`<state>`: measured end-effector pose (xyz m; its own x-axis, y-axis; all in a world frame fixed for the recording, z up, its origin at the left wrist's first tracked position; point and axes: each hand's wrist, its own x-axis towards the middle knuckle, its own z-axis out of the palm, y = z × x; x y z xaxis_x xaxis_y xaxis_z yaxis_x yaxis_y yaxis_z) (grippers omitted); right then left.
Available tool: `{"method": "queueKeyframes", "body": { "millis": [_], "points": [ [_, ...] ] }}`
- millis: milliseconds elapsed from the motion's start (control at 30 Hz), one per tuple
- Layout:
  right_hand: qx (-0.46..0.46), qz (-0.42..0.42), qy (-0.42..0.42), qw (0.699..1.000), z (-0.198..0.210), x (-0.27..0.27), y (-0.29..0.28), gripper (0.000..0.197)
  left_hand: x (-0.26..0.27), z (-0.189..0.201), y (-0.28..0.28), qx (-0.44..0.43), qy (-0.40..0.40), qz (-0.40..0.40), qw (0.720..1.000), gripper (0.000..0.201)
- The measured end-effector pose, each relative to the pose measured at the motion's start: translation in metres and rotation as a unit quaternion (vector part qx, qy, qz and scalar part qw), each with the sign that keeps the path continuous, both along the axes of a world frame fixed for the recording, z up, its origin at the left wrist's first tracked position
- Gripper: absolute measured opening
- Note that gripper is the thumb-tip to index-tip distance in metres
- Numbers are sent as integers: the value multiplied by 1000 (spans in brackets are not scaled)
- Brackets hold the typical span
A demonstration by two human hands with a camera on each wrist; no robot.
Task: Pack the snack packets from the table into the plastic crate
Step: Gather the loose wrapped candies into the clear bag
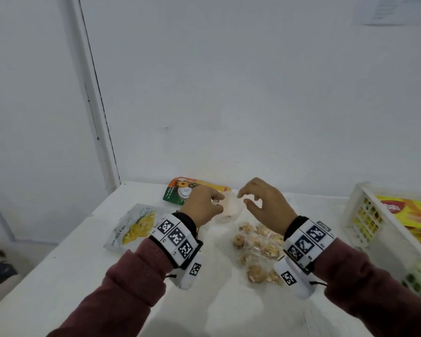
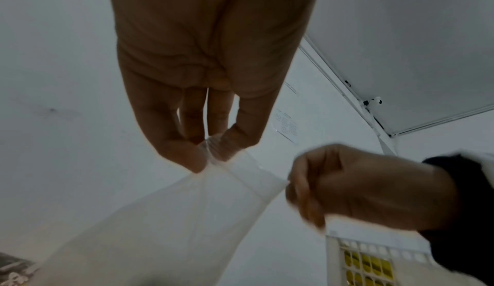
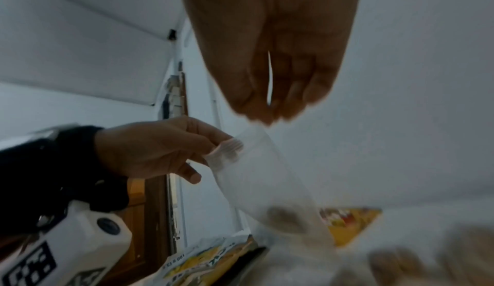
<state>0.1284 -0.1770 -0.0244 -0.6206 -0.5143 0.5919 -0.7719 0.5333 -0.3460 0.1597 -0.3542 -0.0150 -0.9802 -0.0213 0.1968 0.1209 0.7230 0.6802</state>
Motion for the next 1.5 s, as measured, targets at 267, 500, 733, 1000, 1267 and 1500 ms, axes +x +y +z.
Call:
{"method": "queueKeyframes", "body": {
  "millis": [267, 500, 733, 1000, 1267, 1500],
  "points": [
    [341, -53, -303, 888, -31, 8, 5, 26, 3, -2, 5, -12, -8, 2, 1000, 32],
    [406, -108, -272, 866, -46, 12, -19, 40, 9, 0, 7, -39, -3, -8, 999, 30],
    [367, -132, -294, 872, -52, 5, -17, 40, 14, 0, 7, -56, -4, -13, 998, 30],
    [178, -108, -332, 920, -23, -8, 5, 24, 16, 2, 5, -47, -2, -8, 999, 30],
    [468, -50, -304, 828, -46, 19, 3, 45, 17, 0, 6, -49, -9, -21, 999, 31],
    [380, 25, -282, 880, -24, 19, 7, 25, 18, 2, 6, -47, -5, -32, 998, 33]
  ]
}}
